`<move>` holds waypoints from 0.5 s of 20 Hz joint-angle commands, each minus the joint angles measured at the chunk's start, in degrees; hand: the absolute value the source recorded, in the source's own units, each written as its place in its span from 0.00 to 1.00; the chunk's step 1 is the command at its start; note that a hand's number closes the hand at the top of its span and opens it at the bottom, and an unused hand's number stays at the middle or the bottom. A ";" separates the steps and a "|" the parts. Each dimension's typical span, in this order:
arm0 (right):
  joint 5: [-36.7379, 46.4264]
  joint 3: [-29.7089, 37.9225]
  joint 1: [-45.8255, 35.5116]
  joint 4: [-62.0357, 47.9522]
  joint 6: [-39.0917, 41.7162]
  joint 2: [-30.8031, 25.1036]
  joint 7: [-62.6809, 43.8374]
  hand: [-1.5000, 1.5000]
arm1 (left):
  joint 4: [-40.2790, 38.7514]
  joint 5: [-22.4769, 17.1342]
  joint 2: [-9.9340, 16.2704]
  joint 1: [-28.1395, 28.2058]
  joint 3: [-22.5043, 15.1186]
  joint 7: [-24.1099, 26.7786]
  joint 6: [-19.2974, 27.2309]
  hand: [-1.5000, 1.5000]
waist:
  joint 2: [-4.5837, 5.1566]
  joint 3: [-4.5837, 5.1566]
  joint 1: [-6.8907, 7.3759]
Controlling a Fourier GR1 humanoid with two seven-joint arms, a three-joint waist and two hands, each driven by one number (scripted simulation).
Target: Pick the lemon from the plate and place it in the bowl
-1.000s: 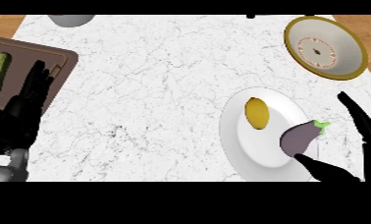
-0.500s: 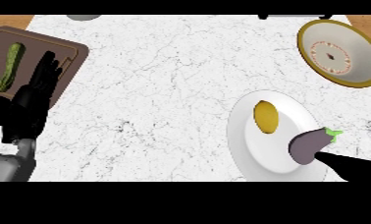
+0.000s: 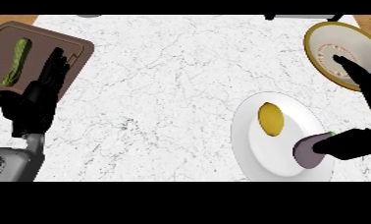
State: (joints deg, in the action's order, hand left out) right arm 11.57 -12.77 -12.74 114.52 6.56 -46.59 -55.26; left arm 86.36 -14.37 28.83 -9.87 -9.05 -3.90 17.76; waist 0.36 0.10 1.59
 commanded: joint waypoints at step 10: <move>-6.77 -8.35 -10.63 -18.01 15.29 8.11 -4.81 0.00 | -0.46 0.79 0.02 0.30 3.90 -0.13 -2.24 0.50 | -0.23 -0.05 -0.73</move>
State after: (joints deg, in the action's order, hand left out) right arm 5.75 -18.70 -21.36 100.00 16.79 -40.76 -55.35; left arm 86.82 -13.21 28.03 -9.72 -7.29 -4.93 16.86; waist 0.17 0.04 0.98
